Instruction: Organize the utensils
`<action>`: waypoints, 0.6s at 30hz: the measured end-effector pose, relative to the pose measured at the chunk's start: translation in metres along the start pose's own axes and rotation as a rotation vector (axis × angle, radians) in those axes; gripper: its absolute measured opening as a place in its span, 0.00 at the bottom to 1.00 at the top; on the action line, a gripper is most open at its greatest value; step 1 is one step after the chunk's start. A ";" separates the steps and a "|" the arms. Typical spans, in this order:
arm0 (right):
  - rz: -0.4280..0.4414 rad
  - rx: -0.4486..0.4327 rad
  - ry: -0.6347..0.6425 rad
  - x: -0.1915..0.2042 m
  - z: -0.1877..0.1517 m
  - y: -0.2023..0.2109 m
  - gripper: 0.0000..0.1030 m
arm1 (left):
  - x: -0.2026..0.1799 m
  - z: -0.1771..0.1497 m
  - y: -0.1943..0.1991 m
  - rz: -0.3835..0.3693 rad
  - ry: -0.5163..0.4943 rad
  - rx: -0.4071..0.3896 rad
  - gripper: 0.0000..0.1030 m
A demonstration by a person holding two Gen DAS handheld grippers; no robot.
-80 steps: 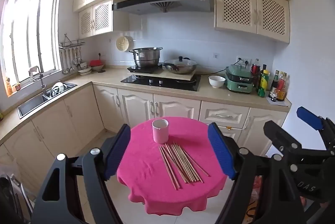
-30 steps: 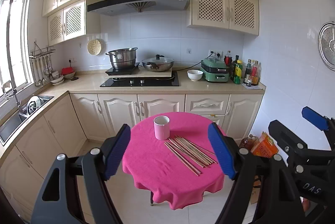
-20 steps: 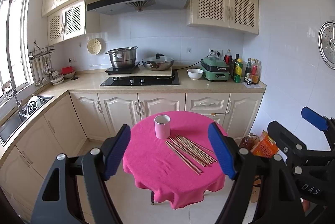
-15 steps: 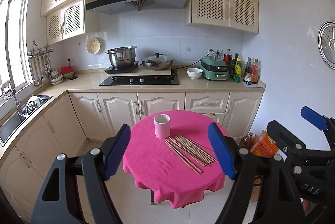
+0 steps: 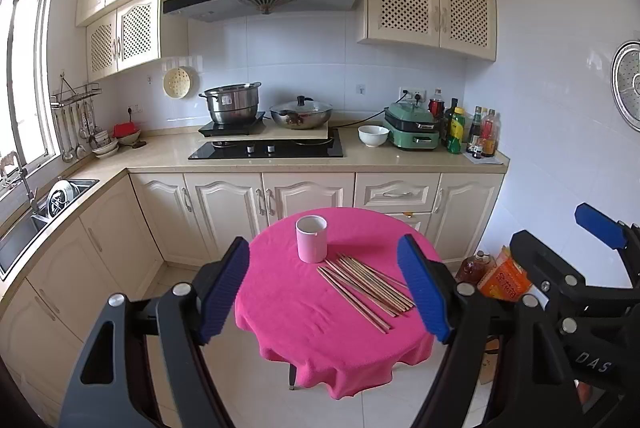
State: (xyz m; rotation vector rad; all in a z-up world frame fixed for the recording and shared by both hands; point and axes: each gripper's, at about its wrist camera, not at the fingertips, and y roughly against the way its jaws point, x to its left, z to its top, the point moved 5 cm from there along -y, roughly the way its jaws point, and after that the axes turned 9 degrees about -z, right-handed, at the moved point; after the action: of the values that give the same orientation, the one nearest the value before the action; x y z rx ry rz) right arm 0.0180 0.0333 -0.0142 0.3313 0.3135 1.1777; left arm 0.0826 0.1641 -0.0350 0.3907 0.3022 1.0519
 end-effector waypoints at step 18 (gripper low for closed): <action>-0.005 0.020 0.016 0.024 0.005 -0.041 0.94 | 0.027 0.000 -0.034 0.000 0.007 0.021 0.73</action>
State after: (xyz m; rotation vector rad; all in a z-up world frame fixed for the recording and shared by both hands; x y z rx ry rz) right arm 0.0628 0.0413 -0.0283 0.3387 0.3401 1.1731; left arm 0.1216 0.1725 -0.0514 0.4057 0.3201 1.0511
